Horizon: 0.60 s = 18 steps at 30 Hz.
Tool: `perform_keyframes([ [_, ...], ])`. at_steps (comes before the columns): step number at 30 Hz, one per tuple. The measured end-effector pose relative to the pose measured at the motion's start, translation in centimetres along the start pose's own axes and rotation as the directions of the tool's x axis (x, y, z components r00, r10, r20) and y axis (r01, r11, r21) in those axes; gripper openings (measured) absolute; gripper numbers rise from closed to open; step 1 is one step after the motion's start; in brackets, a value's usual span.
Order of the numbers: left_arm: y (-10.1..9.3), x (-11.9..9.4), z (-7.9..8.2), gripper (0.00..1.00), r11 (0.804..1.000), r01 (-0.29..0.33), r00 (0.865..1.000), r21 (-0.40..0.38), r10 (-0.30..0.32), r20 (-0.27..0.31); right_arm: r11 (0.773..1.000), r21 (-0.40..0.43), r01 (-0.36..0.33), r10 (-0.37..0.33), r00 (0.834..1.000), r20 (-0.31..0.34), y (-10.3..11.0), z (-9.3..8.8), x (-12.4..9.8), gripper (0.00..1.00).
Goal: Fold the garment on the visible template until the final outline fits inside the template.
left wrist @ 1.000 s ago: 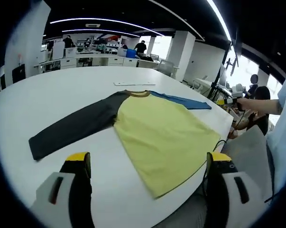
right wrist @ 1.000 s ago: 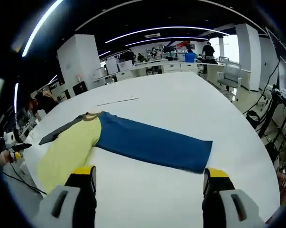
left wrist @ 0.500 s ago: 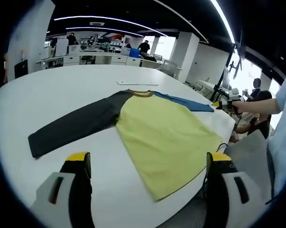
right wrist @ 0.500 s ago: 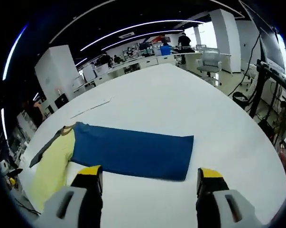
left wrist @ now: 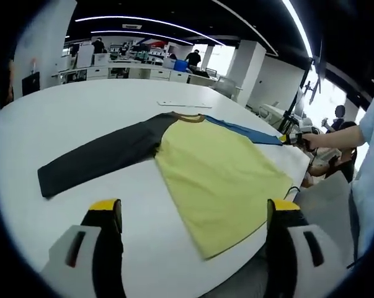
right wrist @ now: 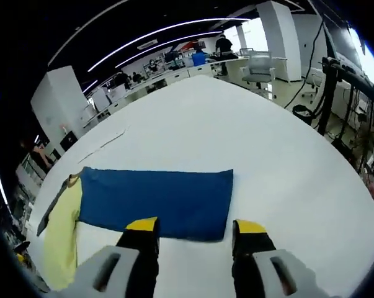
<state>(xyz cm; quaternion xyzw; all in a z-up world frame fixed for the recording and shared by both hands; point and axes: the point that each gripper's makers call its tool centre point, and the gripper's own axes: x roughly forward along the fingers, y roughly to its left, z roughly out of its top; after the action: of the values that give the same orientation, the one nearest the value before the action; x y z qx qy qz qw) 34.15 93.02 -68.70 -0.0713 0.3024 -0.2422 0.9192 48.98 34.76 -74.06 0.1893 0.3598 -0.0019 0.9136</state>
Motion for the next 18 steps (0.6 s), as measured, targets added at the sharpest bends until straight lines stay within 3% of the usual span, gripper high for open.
perform_keyframes([
  [3,-0.1,0.1,-0.2,0.94,1.0,0.006,1.0,-0.002,-0.006,-0.002,0.999,-0.032,0.022,-0.022,1.0,-0.006,0.0,-0.2,0.1,0.28],
  [7,-0.3,0.4,-0.3,0.94,1.0,0.012,1.0,-0.007,-0.012,-0.002,0.999,0.014,0.036,-0.036,0.999,0.0,-0.2,0.1,0.2,0.2],
  [10,-0.3,0.5,-0.3,0.93,1.0,0.013,1.0,-0.003,-0.013,-0.002,0.998,0.022,0.057,-0.058,0.998,0.016,-0.3,0.5,-0.1,0.0],
  [13,-0.4,0.5,-0.1,0.93,1.0,0.015,1.0,-0.005,-0.015,0.006,0.998,0.042,0.052,-0.053,0.998,0.026,0.3,0.9,-0.3,0.0],
  [18,-0.3,0.5,-0.1,0.92,1.0,0.01,1.0,-0.002,-0.01,0.017,1.0,-0.029,-0.01,0.011,0.999,0.045,2.9,1.9,-0.3,0.0],
])
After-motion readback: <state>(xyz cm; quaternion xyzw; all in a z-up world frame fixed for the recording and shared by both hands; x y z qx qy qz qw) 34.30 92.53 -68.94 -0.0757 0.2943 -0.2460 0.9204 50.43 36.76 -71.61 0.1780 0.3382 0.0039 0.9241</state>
